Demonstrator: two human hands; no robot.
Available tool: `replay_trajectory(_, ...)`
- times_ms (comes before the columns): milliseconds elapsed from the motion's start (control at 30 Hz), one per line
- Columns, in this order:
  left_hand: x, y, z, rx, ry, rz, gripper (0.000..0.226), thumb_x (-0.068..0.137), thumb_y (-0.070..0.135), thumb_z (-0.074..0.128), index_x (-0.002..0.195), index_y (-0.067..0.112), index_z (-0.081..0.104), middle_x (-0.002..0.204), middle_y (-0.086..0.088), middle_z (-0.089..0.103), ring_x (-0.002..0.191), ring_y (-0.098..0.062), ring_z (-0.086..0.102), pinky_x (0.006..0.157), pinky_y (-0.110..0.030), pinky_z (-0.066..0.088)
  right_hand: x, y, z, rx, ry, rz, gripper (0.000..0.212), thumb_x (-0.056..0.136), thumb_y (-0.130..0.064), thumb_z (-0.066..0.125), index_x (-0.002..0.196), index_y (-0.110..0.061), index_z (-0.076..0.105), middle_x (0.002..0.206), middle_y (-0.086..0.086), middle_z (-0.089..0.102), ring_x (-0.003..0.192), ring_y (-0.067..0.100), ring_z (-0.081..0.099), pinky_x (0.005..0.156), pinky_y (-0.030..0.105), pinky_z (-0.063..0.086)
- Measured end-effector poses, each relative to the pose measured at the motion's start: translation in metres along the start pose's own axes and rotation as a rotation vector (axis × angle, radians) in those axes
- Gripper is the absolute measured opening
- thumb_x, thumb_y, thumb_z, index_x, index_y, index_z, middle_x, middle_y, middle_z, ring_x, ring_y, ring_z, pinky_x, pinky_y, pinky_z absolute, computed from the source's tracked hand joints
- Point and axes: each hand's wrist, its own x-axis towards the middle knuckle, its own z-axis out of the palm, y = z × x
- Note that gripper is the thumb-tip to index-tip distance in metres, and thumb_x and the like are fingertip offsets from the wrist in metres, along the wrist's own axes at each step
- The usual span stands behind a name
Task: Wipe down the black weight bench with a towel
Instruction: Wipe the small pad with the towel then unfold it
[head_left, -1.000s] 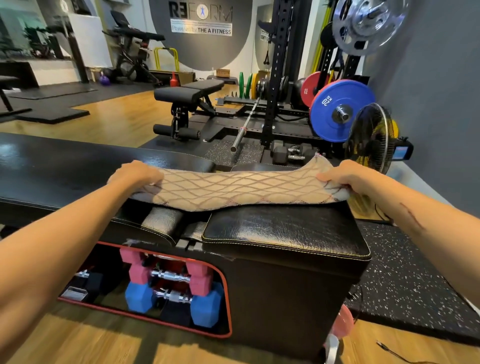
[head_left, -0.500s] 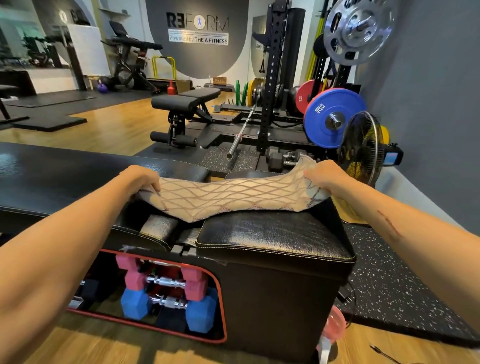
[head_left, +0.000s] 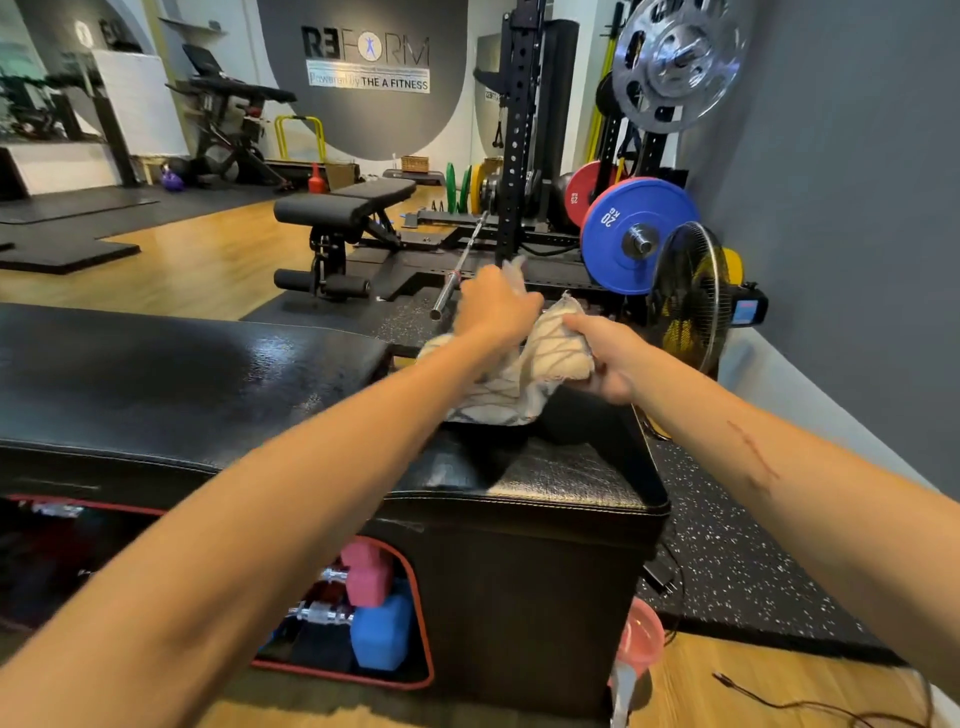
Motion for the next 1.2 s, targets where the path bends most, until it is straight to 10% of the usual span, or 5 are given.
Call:
replay_trajectory(300,-0.044,0.006,0.028,-0.106,-0.238,0.148,0.042,0.094,0.040,0.054,0.067,0.010,0.066,0.068,-0.003,0.066,0.063,-0.013,0.060,0.060,-0.028,0.046,-0.005,0.001,-0.013,0.236,-0.120,0.071,0.070,0.094,-0.069,0.037,0.116,-0.010,0.067,0.106,0.015,0.073,0.102,0.031,0.070,0.090,0.047,0.056)
replay_trajectory(633,-0.024,-0.081,-0.032,0.512,-0.032,-0.209,0.024,0.086,0.032,0.056,0.090,0.009,0.056,0.118,-0.016,0.059,0.112,-0.035,0.053,0.086,-0.040,0.046,-0.005,0.005,-0.028,-0.105,0.051,0.093,0.006,0.097,0.001,0.053,0.104,-0.001,0.053,0.103,0.020,0.070,0.087,0.030,0.071,0.072,0.043,0.062)
replay_trajectory(833,-0.002,-0.101,-0.020,-0.003,-0.240,-0.439,0.096,0.035,0.048,0.084,0.114,-0.002,0.063,0.113,-0.013,0.068,0.100,-0.026,0.067,0.082,-0.035,0.056,0.002,0.031,-0.045,-0.291,0.171,0.097,0.023,0.093,-0.001,0.059,0.115,-0.007,0.057,0.120,0.019,0.064,0.092,0.031,0.069,0.062,0.039,0.060)
replay_trajectory(1033,-0.005,-0.076,-0.020,-0.080,-0.145,-0.455,0.058,0.073,0.011,0.076,0.122,-0.007,0.052,0.116,-0.011,0.061,0.101,-0.028,0.062,0.076,-0.036,0.054,-0.008,0.028,-0.047,-0.134,0.078,0.048,0.016,0.088,-0.007,0.062,0.104,-0.007,0.060,0.091,0.011,0.072,0.063,0.021,0.072,0.051,0.030,0.058)
replay_trajectory(1200,-0.021,-0.034,-0.009,0.140,0.066,-0.135,0.027,0.084,0.018,0.062,0.105,0.001,0.060,0.109,-0.010,0.057,0.098,-0.029,0.059,0.069,-0.036,0.048,-0.011,0.023,-0.021,-0.016,0.048,0.041,0.008,0.095,-0.002,0.047,0.098,-0.006,0.054,0.095,0.017,0.069,0.083,0.032,0.068,0.092,0.050,0.054)
